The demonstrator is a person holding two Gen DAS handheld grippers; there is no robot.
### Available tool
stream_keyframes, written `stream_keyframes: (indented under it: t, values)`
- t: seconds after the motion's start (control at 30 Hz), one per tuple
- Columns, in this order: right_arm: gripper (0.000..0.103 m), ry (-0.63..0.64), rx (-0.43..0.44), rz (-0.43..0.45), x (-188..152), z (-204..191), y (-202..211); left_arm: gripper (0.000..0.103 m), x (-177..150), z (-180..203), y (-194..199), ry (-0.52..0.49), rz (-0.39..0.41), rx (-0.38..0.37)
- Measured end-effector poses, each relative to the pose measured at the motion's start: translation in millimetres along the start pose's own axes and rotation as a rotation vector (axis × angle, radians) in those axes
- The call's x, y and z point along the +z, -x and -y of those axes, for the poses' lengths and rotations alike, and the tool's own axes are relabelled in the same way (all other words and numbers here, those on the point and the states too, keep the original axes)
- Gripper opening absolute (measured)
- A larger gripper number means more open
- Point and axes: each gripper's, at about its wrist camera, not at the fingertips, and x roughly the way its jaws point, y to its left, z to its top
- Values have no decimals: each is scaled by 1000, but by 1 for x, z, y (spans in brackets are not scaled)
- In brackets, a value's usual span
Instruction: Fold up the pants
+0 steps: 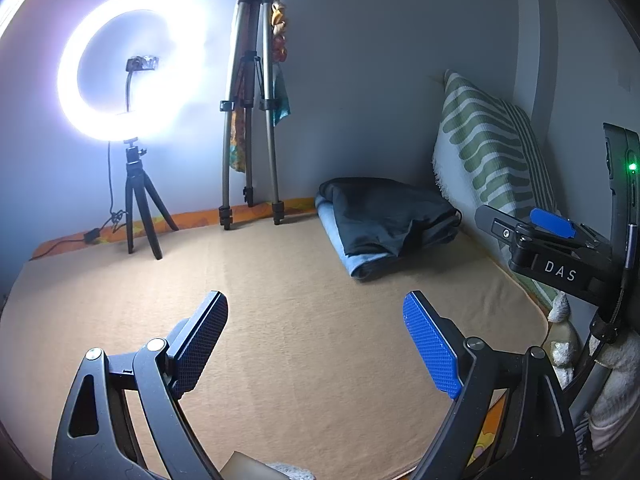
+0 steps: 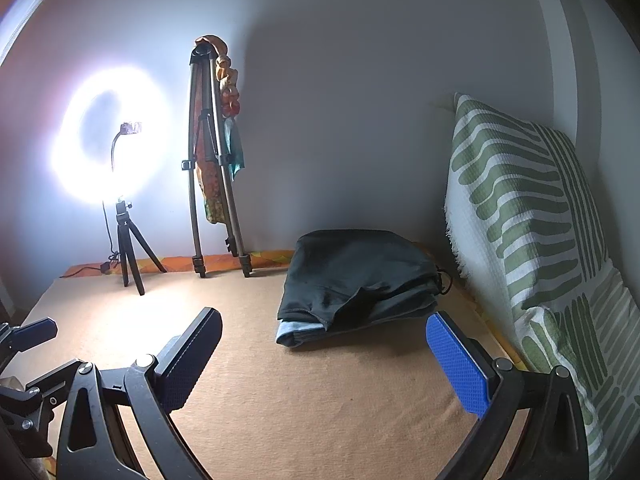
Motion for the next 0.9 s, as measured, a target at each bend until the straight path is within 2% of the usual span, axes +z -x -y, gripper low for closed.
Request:
stream_keyframes:
  t: [0.7,0.9]
  values:
    - [103,5,9,-5,-2,-6,-1,90,-2,0,2,7,0,11]
    - [103,4,12,-6,-2,-7,0,90,-3,0,7,-12,43,13]
